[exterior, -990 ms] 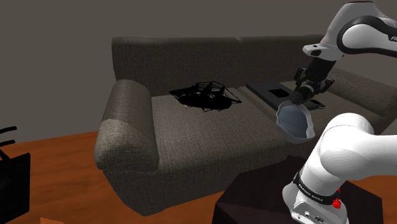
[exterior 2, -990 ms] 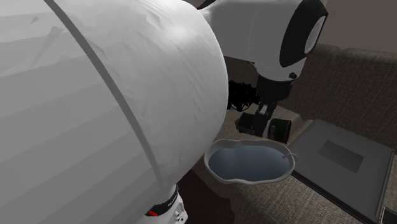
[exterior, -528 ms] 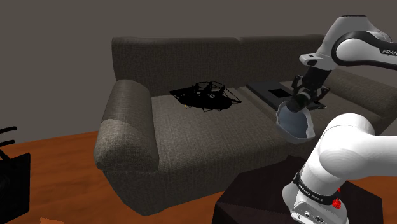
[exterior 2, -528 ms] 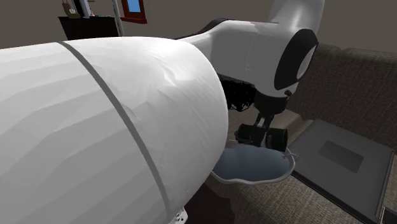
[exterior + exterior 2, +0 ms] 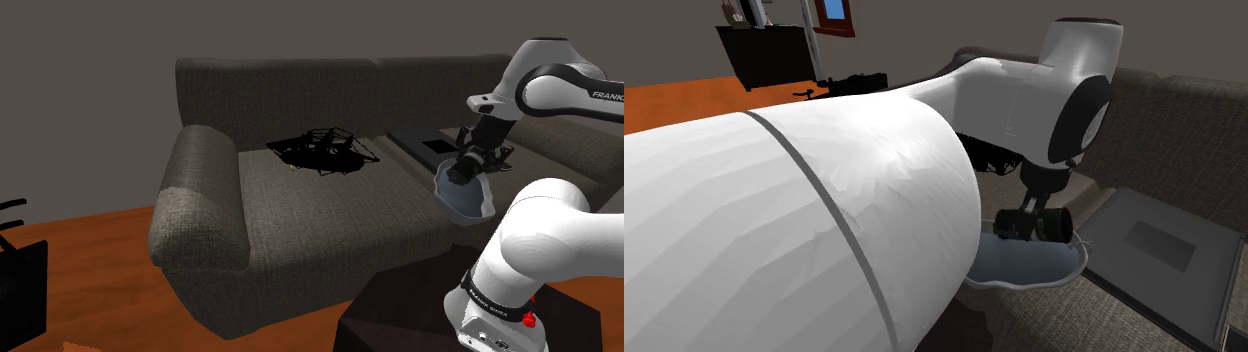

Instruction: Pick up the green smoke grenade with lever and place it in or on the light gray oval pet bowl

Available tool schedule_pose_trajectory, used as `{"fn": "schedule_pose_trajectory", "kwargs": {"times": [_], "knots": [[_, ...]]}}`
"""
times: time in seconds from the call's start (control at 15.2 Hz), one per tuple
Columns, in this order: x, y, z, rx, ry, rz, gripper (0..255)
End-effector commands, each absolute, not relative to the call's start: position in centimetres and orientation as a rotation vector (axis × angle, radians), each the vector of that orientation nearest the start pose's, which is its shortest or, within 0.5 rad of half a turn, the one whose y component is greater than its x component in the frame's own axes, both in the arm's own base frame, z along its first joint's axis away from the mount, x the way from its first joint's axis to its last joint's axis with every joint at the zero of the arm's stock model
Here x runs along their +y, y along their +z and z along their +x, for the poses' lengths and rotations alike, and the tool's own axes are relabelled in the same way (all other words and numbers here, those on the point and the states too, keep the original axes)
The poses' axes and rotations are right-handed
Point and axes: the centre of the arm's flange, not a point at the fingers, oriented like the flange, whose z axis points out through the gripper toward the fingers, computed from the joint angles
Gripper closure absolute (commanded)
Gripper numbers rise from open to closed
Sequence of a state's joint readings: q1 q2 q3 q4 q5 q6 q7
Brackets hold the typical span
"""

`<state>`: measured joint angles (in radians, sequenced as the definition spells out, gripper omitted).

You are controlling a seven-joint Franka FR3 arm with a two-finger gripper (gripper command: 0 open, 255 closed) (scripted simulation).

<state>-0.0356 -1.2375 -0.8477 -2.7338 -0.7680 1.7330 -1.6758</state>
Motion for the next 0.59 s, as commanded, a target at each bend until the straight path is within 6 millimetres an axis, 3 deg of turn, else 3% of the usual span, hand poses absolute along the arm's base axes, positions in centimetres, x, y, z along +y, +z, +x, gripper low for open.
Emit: {"fn": "schedule_pose_trajectory", "kwargs": {"times": [0.0,0.13,0.2,0.53], "knots": [[-26.64,42.91,15.66,-1.995,-0.123,-2.53,255],[-26.64,42.91,15.66,-1.995,-0.123,-2.53,255],[-26.63,42.91,15.66,-1.995,-0.123,-2.53,0],[-26.64,42.91,15.67,-1.995,-0.123,-2.53,0]]}}
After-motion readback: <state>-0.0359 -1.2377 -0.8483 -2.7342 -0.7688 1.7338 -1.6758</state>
